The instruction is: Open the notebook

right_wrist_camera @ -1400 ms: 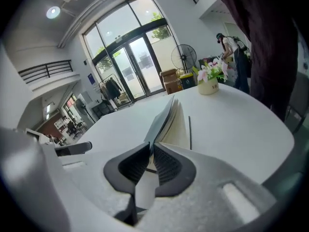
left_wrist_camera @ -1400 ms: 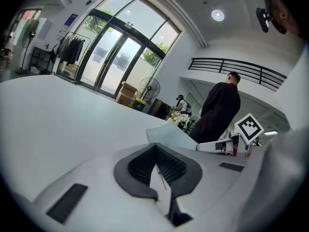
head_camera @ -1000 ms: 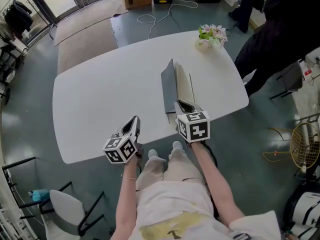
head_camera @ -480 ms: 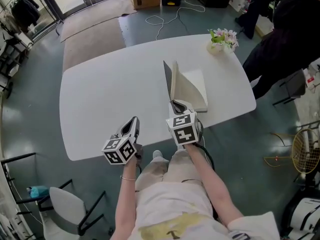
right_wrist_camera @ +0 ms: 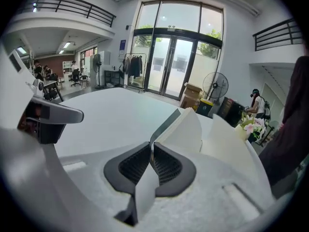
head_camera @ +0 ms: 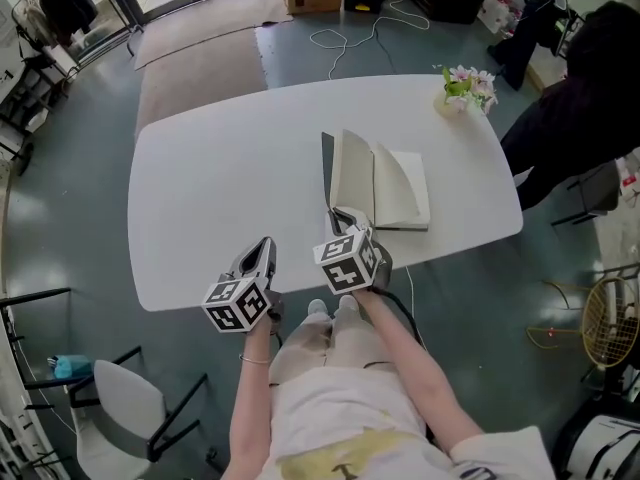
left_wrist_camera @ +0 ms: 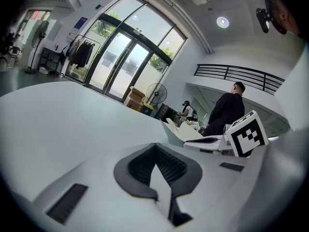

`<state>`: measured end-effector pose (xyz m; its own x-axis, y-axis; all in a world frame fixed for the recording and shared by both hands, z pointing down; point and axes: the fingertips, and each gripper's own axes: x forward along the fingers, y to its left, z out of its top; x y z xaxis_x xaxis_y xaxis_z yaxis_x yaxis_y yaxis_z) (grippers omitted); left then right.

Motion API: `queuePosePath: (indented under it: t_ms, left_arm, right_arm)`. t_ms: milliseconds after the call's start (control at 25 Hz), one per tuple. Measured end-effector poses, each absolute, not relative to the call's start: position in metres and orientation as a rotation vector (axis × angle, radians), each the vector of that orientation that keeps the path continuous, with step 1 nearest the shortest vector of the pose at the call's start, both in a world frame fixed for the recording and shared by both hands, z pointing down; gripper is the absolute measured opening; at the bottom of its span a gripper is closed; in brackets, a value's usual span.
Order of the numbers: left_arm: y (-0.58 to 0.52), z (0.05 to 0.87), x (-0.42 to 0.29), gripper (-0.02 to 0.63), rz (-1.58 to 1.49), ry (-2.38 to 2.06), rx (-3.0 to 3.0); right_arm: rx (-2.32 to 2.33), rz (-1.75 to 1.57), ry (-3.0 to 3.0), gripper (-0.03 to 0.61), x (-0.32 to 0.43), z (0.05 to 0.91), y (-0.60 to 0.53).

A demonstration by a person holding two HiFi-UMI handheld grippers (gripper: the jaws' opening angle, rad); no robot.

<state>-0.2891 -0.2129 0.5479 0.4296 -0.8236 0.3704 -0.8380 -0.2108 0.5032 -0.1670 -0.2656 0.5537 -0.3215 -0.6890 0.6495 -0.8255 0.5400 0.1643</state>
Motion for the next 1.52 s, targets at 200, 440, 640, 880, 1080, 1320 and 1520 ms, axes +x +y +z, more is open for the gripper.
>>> queuePosePath:
  t_ms: [200, 440, 640, 880, 1080, 1320, 1520]
  left_arm:
    - [-0.211, 0.552, -0.289, -0.002, 0.041, -1.406, 2.009]
    - [-0.206, 0.557, -0.296, 0.000, 0.051, -1.420, 1.986]
    - [-0.202, 0.565, -0.302, -0.002, 0.062, -1.440, 1.962]
    - [-0.200, 0.566, -0.315, -0.001, 0.059, -1.450, 1.944]
    - [-0.198, 0.568, -0.321, 0.000, 0.057, -1.449, 1.942]
    - [-0.198, 0.570, -0.325, -0.001, 0.057, -1.440, 1.945]
    - [-0.198, 0.570, -0.323, -0.002, 0.060, -1.426, 1.957]
  right_arm:
    - [1.141, 0.229, -2.063, 0.031, -0.180, 0.578, -0.268]
    - [1.083, 0.203, -2.033, 0.032, -0.197, 0.600, -0.266]
    - [1.048, 0.207, -2.010, 0.032, -0.201, 0.620, -0.268]
    - [1.029, 0.213, -1.981, 0.032, -0.208, 0.631, -0.268]
    - [1.028, 0.226, -1.958, 0.032, -0.210, 0.641, -0.268]
    - [1.042, 0.228, -1.953, 0.032, -0.212, 0.642, -0.266]
    - [1.042, 0.242, -1.979, 0.039, -0.215, 0.642, -0.264]
